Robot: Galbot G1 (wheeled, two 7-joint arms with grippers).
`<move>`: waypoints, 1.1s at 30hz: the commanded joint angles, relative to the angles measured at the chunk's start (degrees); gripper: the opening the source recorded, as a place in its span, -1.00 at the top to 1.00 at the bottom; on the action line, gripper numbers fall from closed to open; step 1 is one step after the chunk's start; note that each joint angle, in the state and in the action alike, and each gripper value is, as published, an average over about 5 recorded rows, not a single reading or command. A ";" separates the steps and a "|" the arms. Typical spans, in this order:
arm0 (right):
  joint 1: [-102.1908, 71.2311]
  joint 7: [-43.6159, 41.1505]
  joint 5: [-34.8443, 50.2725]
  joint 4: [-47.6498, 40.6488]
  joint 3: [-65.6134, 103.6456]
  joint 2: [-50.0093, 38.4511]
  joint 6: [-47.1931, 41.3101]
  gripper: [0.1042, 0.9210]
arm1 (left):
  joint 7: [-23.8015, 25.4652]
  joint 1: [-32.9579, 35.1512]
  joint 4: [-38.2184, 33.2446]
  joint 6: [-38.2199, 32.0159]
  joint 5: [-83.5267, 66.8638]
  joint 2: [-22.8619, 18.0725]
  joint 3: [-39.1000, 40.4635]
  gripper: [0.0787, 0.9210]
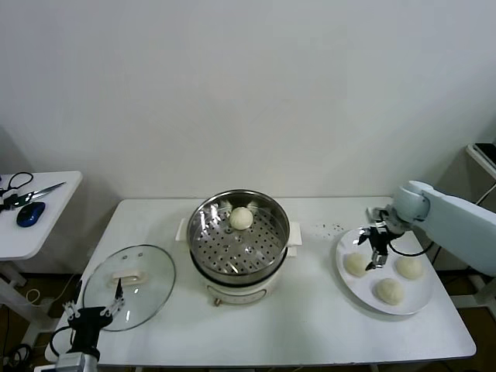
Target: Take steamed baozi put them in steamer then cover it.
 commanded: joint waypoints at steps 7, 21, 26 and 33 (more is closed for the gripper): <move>-4.20 -0.52 -2.29 -5.34 3.29 3.93 1.18 -0.76 | -0.08 0.44 0.05 -0.18 -0.08 -0.14 0.03 -0.77; -3.60 -1.05 -2.41 -5.56 3.01 4.16 1.92 -0.55 | -0.07 0.32 0.14 -0.21 -0.11 -0.09 0.11 -0.77; -1.99 -1.25 -1.88 -5.29 2.81 3.83 2.09 -0.46 | -0.06 0.42 0.11 -0.25 -0.10 -0.10 0.17 -0.77; 10.62 -1.65 4.78 -2.87 -4.97 3.07 1.36 -0.44 | -0.02 0.44 0.07 -0.26 -0.13 0.08 0.20 -0.77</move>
